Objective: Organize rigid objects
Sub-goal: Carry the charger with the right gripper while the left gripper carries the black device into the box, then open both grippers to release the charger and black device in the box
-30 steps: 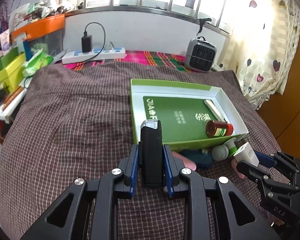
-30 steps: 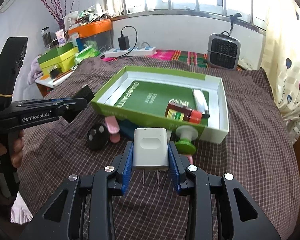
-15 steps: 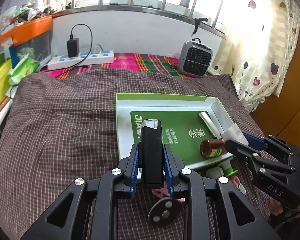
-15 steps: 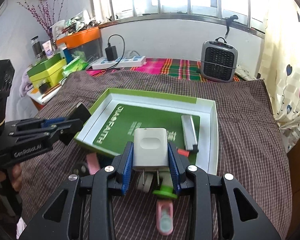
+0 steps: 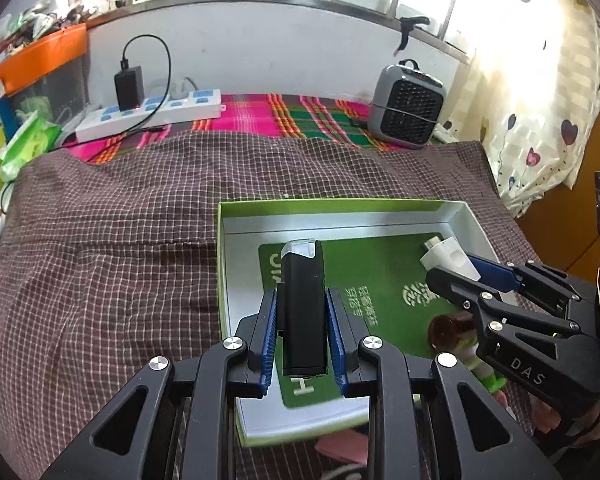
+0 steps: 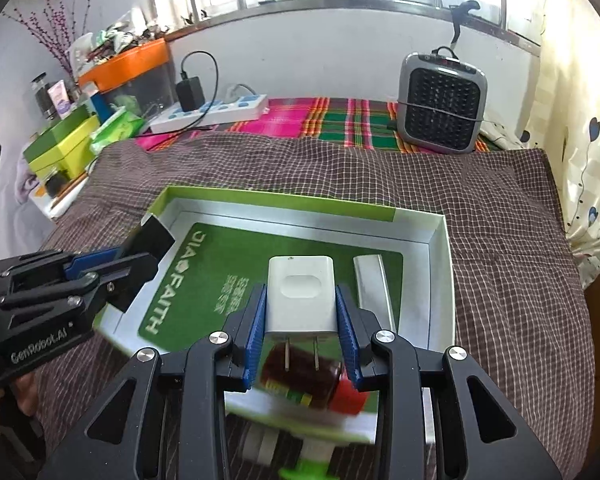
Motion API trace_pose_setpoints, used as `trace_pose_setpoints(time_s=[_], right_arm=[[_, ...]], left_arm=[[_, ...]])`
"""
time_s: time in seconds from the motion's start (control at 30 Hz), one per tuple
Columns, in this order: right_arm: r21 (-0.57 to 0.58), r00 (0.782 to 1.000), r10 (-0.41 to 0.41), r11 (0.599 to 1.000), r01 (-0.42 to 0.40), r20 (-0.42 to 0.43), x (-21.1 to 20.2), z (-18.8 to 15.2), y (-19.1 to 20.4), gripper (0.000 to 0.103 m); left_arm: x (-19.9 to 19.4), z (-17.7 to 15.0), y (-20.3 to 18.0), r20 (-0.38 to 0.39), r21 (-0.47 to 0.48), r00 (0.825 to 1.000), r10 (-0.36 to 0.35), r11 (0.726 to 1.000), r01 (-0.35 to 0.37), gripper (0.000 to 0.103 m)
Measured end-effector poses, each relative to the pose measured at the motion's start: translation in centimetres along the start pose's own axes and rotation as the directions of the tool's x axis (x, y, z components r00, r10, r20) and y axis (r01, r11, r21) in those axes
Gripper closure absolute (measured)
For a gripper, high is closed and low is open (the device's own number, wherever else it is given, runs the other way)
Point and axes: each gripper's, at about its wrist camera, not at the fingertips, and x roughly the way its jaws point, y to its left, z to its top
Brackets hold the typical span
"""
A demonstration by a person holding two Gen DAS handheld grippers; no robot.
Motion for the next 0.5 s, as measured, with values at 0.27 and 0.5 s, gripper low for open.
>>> trace_pose_setpoints(time_s=[0.27,0.5], right_arm=[[-0.014,1.000,-0.016,1.000,0.016,-0.022,2.1,0.9,0.0,0.068],[-0.027,0.999,-0.033,0.999,0.032,-0.036,3.3,1.1,0.2,0.068]], left_arm=[[2.0,0.7,0.4,-0.022,0.001,1.000,0.015,1.000,-0.015,0.081],[2.7,0.9,0.4,-0.024,0.017,0.999,0.027,1.000,-0.027,0.081]])
